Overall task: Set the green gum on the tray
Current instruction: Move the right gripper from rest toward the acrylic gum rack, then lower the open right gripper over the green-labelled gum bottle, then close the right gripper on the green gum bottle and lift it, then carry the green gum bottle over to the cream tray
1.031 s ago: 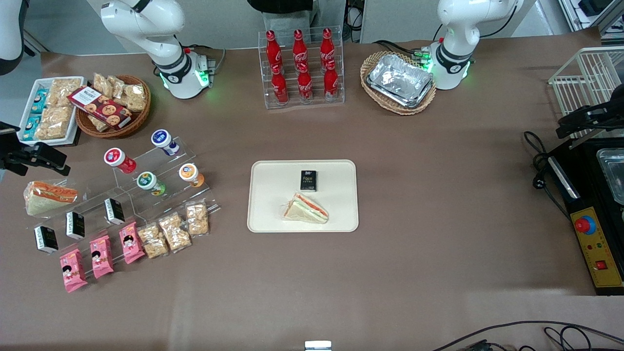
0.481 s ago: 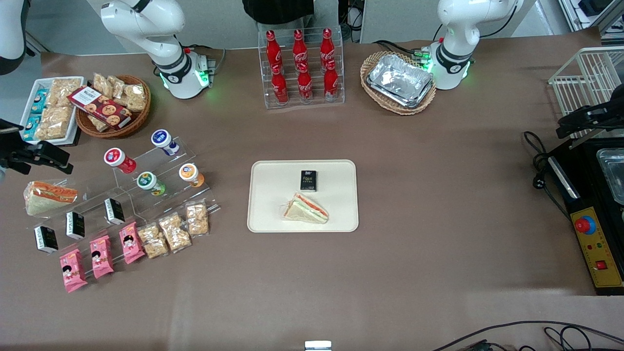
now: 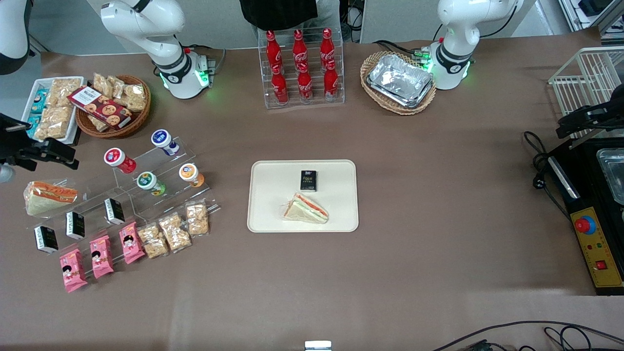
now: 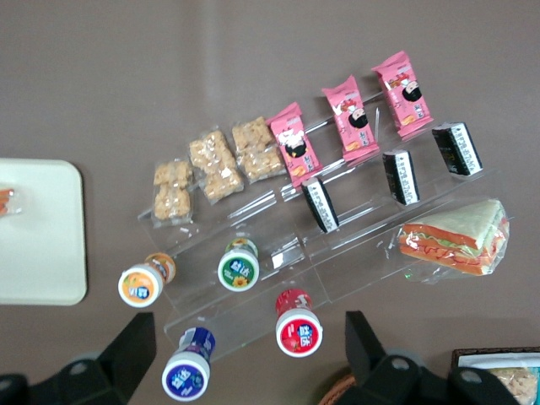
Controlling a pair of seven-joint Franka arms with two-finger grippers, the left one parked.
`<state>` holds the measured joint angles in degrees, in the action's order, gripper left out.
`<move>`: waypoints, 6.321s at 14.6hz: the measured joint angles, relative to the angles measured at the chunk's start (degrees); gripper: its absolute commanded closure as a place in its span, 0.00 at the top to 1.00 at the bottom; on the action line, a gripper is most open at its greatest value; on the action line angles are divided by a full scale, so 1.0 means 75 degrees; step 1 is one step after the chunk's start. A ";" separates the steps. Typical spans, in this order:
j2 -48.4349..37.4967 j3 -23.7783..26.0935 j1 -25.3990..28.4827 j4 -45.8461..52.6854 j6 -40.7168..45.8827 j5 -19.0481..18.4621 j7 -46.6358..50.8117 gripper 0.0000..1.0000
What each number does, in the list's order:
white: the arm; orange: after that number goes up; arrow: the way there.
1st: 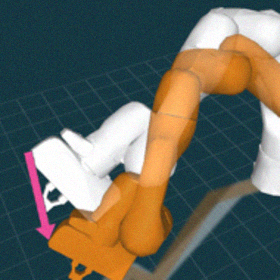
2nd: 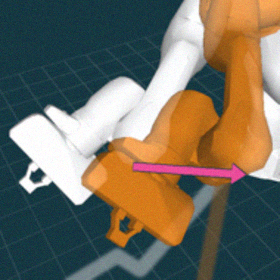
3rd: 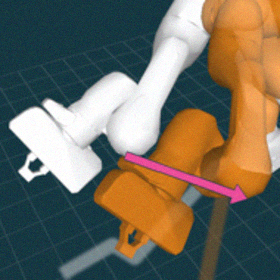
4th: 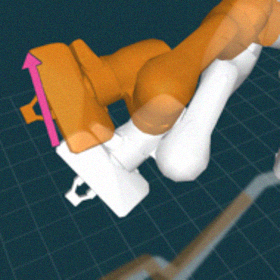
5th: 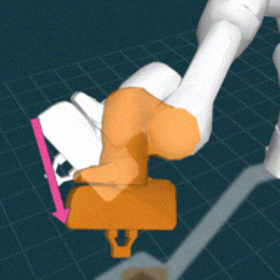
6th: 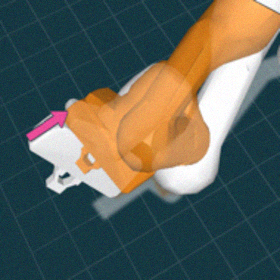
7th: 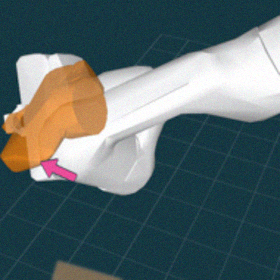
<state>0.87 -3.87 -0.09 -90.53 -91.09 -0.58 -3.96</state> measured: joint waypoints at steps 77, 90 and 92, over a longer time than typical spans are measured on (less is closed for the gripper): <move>-0.1263 0.0212 0.1546 -0.2107 -0.0850 0.0279 0.0864 0.26; 0.0863 0.0249 0.5185 -0.3382 -0.4656 0.0223 0.6158 0.23; 0.1204 0.0249 0.5298 -0.3969 -0.5618 0.0103 0.6466 0.21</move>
<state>9.90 -2.00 39.64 -120.29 -133.23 0.20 44.54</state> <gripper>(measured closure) 0.410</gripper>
